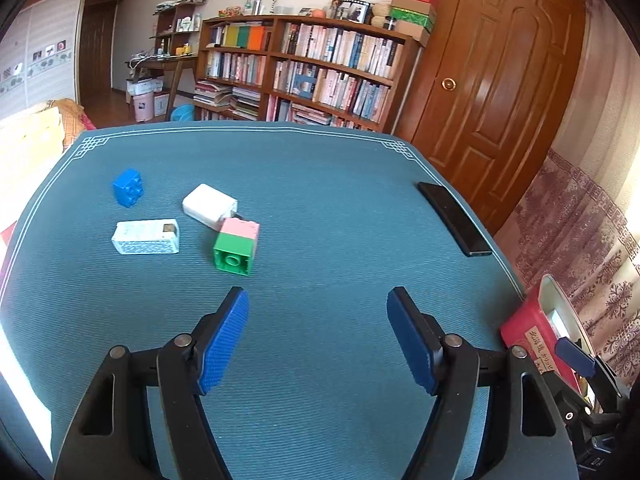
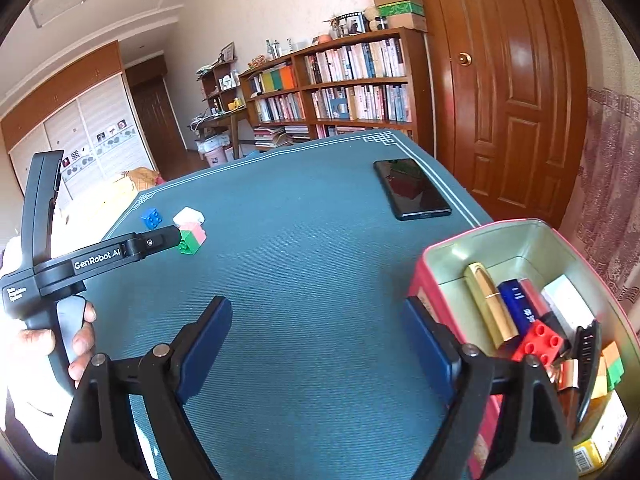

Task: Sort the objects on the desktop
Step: 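Move both tools back from the tin toward the white-blue box and green-pink brick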

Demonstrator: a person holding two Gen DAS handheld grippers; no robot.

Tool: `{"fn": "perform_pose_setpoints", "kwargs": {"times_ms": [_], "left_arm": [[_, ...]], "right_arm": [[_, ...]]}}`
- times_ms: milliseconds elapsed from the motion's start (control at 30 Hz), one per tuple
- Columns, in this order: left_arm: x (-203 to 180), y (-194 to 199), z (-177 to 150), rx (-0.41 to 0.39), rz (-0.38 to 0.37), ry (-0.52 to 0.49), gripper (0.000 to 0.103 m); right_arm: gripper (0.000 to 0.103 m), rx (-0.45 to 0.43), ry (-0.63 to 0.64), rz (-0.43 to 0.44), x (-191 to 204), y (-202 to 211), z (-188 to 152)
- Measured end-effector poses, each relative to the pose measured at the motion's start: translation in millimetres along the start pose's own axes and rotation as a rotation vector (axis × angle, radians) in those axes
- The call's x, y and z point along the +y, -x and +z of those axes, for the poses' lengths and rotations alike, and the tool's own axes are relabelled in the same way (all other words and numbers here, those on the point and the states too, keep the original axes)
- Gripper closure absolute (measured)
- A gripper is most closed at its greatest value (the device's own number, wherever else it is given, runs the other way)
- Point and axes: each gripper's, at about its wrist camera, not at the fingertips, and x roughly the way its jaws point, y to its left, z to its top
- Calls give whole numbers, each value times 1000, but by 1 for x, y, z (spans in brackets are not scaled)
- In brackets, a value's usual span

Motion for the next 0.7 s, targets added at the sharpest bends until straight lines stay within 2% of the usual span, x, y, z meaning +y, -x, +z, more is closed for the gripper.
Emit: {"fn": "perform_pose_setpoints", "kwargs": {"times_ms": [33, 100, 400, 533, 700], "left_arm": [[9, -1, 0, 1, 15, 11, 26], [27, -2, 0, 1, 40, 37, 25], [110, -17, 12, -8, 148, 214, 25], [127, -30, 20, -18, 191, 210, 24], [136, -48, 27, -20, 204, 190, 21]], "right_arm": [[5, 7, 4, 9, 4, -4, 1], [0, 12, 7, 21, 11, -11, 1], [0, 67, 18, 75, 35, -42, 4], [0, 79, 26, 86, 42, -51, 4], [0, 91, 47, 94, 50, -59, 4]]}}
